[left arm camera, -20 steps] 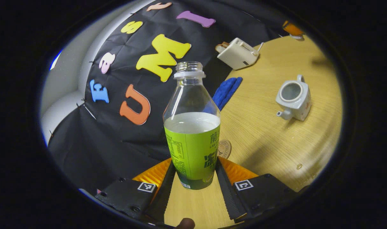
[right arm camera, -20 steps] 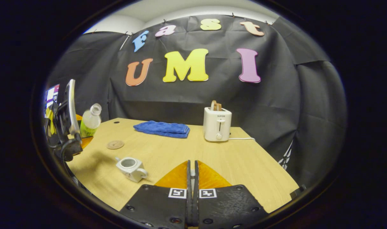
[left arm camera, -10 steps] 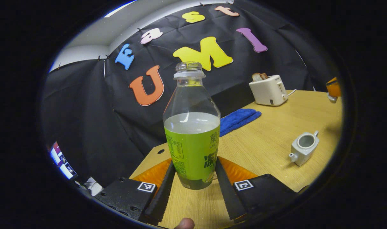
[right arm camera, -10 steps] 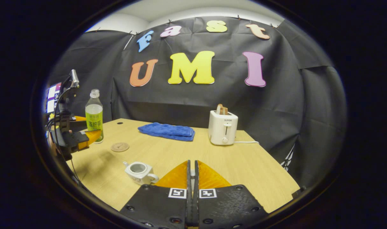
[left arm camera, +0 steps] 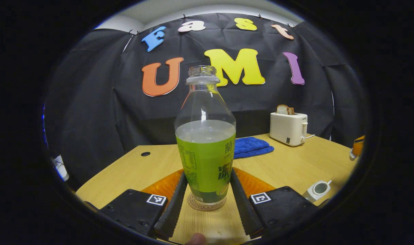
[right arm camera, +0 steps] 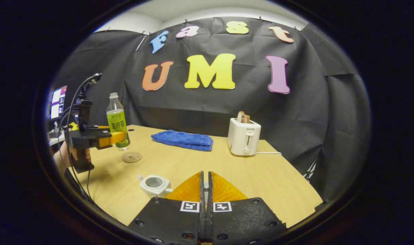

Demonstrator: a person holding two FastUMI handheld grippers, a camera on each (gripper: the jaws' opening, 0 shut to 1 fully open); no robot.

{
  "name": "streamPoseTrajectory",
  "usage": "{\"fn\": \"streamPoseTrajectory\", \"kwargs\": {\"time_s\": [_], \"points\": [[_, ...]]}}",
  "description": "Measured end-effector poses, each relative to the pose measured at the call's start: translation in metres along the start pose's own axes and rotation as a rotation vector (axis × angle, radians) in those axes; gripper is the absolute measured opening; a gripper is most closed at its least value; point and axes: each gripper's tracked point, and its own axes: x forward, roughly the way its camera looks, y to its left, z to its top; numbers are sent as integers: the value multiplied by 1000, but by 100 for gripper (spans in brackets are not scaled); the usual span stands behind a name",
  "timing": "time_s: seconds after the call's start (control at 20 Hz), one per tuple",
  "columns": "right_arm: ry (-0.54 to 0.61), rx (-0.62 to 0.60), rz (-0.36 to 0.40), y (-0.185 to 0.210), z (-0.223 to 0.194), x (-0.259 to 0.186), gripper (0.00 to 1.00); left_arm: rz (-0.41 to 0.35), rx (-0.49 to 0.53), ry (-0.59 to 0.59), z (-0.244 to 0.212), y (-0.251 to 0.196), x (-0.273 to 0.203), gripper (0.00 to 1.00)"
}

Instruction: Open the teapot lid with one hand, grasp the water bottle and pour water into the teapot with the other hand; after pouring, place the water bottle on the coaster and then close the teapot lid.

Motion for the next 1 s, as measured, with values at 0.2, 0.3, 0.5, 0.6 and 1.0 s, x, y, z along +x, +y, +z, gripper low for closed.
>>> {"fn": "streamPoseTrajectory", "kwargs": {"time_s": [0.2,0.3,0.5,0.6,1.0], "points": [[12,6,-11,-1,-1,5,0,3,-57,52,-12,9,23,75],[17,2,-13,0,-2,6,0,16,-68,50,-11,18,33,75],[16,5,-25,-3,0,9,0,18,-68,144,-39,23,42,76],[22,7,-22,-1,-2,11,0,14,-83,165,-45,25,43,76],[35,4,2,10,-6,15,0,-13,-84,223,-59,20,40,79]]}}
